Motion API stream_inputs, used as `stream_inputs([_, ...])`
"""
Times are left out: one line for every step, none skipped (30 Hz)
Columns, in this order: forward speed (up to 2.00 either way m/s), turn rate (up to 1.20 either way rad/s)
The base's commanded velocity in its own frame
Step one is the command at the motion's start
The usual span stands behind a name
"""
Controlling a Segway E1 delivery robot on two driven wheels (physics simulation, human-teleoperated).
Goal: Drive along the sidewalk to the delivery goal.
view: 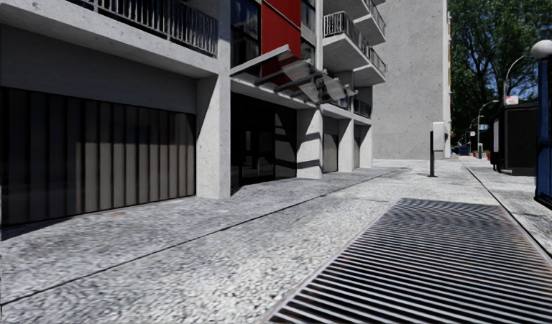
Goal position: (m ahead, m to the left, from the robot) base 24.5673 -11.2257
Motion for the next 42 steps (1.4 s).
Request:
stream_inputs([2.00, -0.52])
stream_inputs([2.00, -0.52])
stream_inputs([2.00, -0.52])
stream_inputs([2.00, -0.52])
stream_inputs([2.00, -0.52])
stream_inputs([2.00, -0.52])
stream_inputs([2.00, -0.52])
stream_inputs([2.00, -0.52])
stream_inputs([2.00, -0.52])
stream_inputs([2.00, -0.52])
stream_inputs([2.00, -0.52])
stream_inputs([2.00, -0.52])
stream_inputs([2.00, -0.52])
stream_inputs([2.00, -0.52])
stream_inputs([2.00, -0.52])
stream_inputs([2.00, -0.52])
stream_inputs([2.00, -0.52])
stream_inputs([2.00, -0.40])
stream_inputs([2.00, 0.00])
stream_inputs([2.00, 0.00])
stream_inputs([2.00, 0.00])
stream_inputs([2.00, 0.00])
stream_inputs([2.00, 0.00])
stream_inputs([2.00, 0.00])
stream_inputs([2.00, 0.00])
stream_inputs([2.00, 0.00])
stream_inputs([2.00, 0.00])
stream_inputs([2.00, 0.00])
stream_inputs([2.00, 0.00])
stream_inputs([2.00, 0.00])
stream_inputs([2.00, 0.00])
stream_inputs([2.00, 0.00])
stream_inputs([2.00, 0.00])
stream_inputs([2.00, 0.00])
stream_inputs([2.00, 0.00])
stream_inputs([2.00, -0.05])
stream_inputs([2.00, -0.17])
stream_inputs([2.00, -0.17])
stream_inputs([2.00, -0.24])
stream_inputs([2.00, -0.26])
stream_inputs([2.00, -0.27])
stream_inputs([2.00, -0.27])
